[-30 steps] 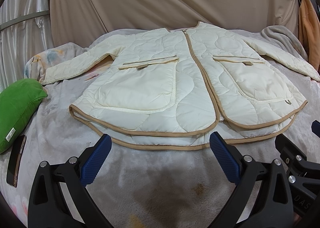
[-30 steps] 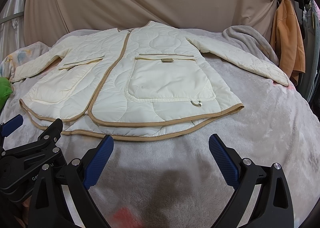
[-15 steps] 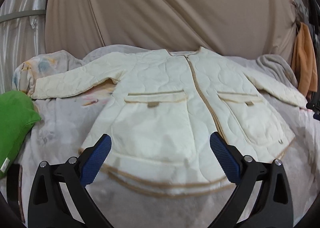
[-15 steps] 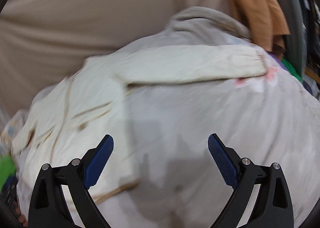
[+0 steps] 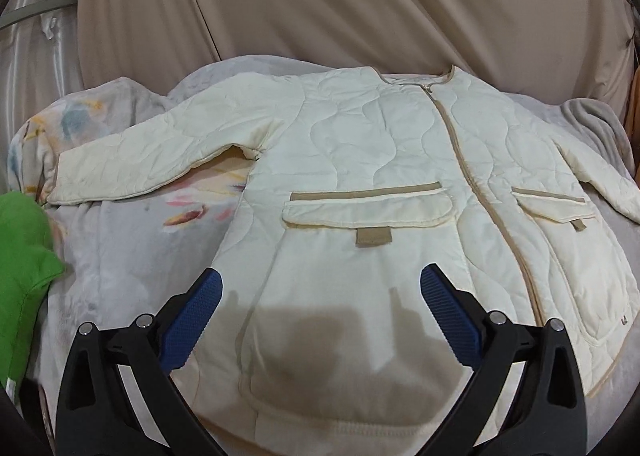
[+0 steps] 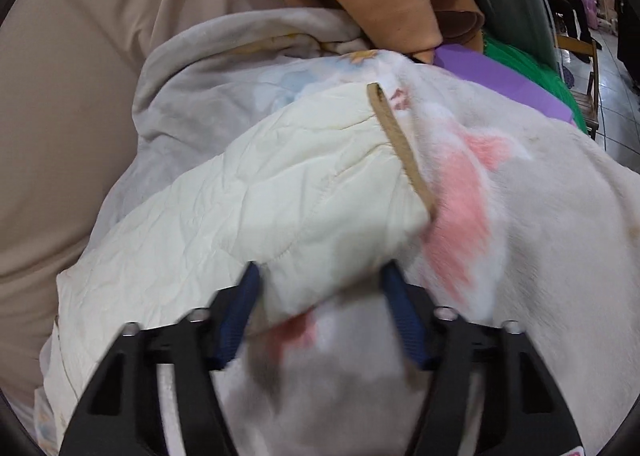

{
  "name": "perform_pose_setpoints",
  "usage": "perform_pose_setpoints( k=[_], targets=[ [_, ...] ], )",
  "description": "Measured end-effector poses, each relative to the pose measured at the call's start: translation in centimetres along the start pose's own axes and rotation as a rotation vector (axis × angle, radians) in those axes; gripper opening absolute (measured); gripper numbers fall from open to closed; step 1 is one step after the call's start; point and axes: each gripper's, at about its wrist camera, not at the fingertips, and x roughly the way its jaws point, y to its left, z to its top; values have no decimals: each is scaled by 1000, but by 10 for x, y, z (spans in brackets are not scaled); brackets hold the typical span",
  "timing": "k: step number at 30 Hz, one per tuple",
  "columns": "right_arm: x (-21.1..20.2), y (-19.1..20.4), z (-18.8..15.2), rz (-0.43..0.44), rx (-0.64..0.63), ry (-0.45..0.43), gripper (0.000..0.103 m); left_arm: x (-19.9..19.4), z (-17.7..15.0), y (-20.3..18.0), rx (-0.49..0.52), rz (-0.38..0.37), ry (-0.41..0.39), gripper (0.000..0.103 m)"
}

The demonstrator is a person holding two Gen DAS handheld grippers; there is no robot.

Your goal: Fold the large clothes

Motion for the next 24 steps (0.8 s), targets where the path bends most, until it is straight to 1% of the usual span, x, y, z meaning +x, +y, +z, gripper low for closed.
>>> perform_pose_setpoints(
  k=[1, 2, 4, 5, 6, 7, 9, 10, 11, 12, 15, 17, 18, 19, 20, 21, 22, 24],
  targets=[
    [2, 7, 4, 13, -4, -3, 30, 3, 2, 0, 2, -1, 1, 97],
    [1, 16, 8, 32, -4, -7, 11, 7, 5, 1, 0, 5, 3, 97],
    [-10, 45, 17, 90, -10, -59, 10, 13, 11, 3, -10, 7, 4, 97],
    [-18, 72, 21, 146, -46, -85, 10, 14, 14, 4, -16, 7, 3, 97],
    [-25, 94, 21, 175, -81, -102, 9, 15, 17, 5, -18, 7, 0, 97],
    [-36, 131, 19, 218, -151, -133, 9, 16, 21, 5, -19, 10, -6, 97],
    [-53, 200, 5, 315, -280, -155, 9, 17, 30, 6, -19, 17, -25, 97],
    [-61, 243, -9, 382, -356, -151, 9, 17, 34, 7, -20, 17, -35, 97],
    [-66, 277, -24, 435, -416, -136, 9, 17, 40, 8, -23, 18, -47, 97],
    [-70, 319, -46, 499, -493, -112, 9, 18, 44, 8, -26, 16, -52, 97],
    [-71, 407, -111, 629, -657, -45, 9, 21, 58, 13, -50, -9, -61, 97],
    [-61, 462, -169, 687, -778, 19, 9, 25, 68, 19, -77, -42, -61, 97],
    [-53, 482, -196, 704, -827, 58, 9, 28, 72, 22, -89, -53, -60, 97],
    [-42, 503, -230, 717, -880, 116, 10, 31, 77, 25, -101, -72, -59, 97],
    [-29, 519, -260, 721, -928, 172, 13, 34, 81, 28, -109, -82, -55, 97],
    [-18, 531, -281, 711, -964, 208, 16, 39, 85, 30, -116, -92, -48, 97],
    [-4, 542, -309, 679, -1015, 240, 17, 45, 89, 32, -123, -105, -35, 97],
    [8, 549, -344, 623, -1081, 277, 27, 61, 98, 38, -164, -140, 9, 97]
  ],
)
